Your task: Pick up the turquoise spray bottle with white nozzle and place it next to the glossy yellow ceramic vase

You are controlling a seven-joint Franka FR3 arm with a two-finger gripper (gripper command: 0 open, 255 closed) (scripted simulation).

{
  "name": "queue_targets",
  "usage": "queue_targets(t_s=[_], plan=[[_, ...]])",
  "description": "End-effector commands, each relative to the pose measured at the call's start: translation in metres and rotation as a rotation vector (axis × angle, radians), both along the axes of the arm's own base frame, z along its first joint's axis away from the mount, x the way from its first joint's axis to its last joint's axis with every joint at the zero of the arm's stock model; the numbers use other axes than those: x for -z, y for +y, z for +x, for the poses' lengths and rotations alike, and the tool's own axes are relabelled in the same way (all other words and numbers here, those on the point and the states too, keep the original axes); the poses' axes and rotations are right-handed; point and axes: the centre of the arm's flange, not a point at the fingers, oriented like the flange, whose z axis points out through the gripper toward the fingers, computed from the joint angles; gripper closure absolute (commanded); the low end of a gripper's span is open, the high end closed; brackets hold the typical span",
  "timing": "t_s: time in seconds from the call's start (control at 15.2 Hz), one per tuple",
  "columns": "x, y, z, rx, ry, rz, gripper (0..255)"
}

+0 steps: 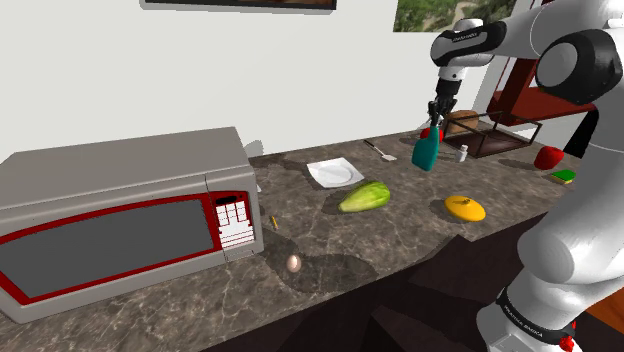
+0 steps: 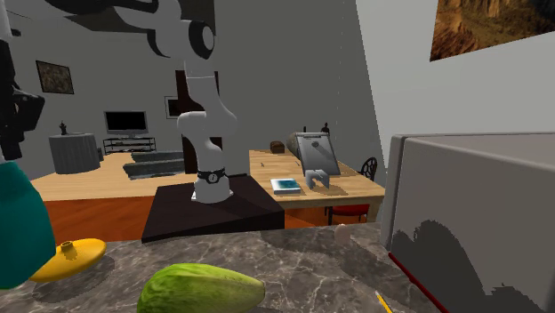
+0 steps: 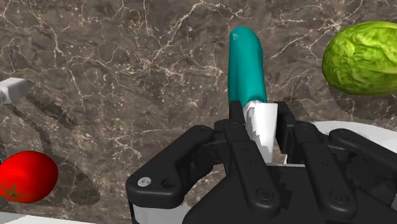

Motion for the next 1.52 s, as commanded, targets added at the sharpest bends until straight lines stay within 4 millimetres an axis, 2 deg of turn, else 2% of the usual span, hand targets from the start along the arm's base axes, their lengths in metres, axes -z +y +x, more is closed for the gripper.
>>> queue_targets(t_s=[0.0, 0.13, 1.45], plan=[[-0.001, -0.025, -0.005, -0.002, -0.001, 0.0, 255], [-0.001, -0.056, -0.009, -0.002, -0.001, 0.0, 255], [0.105, -0.056, -0.009, -0.002, -0.001, 0.0, 255]])
